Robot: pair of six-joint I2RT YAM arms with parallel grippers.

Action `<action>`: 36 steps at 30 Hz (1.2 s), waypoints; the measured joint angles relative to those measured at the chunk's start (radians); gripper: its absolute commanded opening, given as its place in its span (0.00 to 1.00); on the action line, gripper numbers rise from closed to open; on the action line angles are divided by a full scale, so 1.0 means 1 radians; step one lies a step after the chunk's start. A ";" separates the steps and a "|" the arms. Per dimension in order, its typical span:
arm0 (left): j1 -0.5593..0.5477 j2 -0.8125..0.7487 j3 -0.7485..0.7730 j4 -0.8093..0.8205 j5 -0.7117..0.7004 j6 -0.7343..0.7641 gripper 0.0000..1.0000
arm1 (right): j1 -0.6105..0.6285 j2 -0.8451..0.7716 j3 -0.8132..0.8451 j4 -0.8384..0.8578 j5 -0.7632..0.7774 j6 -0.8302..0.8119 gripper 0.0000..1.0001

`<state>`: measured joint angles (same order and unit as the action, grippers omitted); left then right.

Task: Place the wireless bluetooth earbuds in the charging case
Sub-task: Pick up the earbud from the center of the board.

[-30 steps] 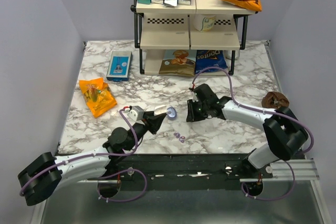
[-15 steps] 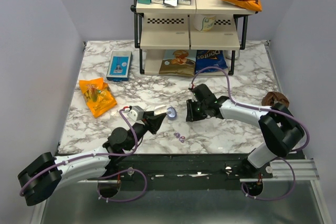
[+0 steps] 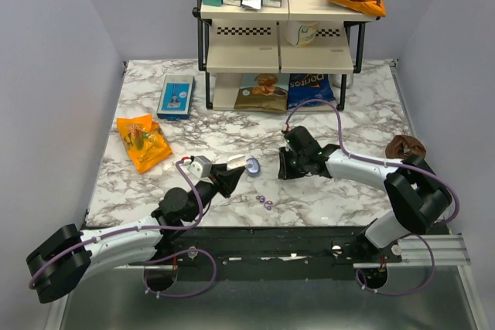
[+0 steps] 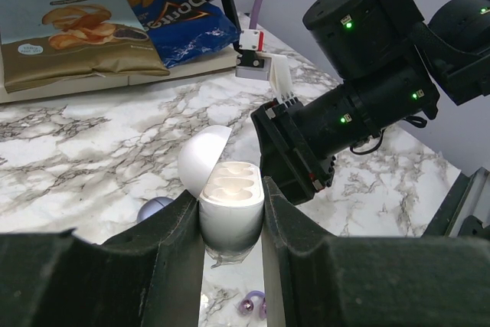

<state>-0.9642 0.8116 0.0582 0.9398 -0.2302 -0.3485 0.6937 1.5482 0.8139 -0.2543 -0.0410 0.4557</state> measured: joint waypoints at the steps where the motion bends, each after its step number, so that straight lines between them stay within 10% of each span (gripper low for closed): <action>1: 0.000 0.000 0.000 0.000 0.000 0.000 0.00 | 0.000 -0.002 -0.002 0.000 0.006 0.003 0.31; 24: 0.000 -0.003 0.000 -0.002 0.000 -0.005 0.00 | 0.000 -0.110 -0.047 -0.077 0.111 0.022 0.01; 36: 0.003 0.019 0.029 -0.060 0.150 -0.028 0.00 | 0.003 -0.726 -0.049 -0.058 -0.117 -0.199 0.01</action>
<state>-0.9611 0.8303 0.0868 0.8795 -0.0807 -0.3767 0.6968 0.8227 0.7647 -0.3119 -0.1581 0.2565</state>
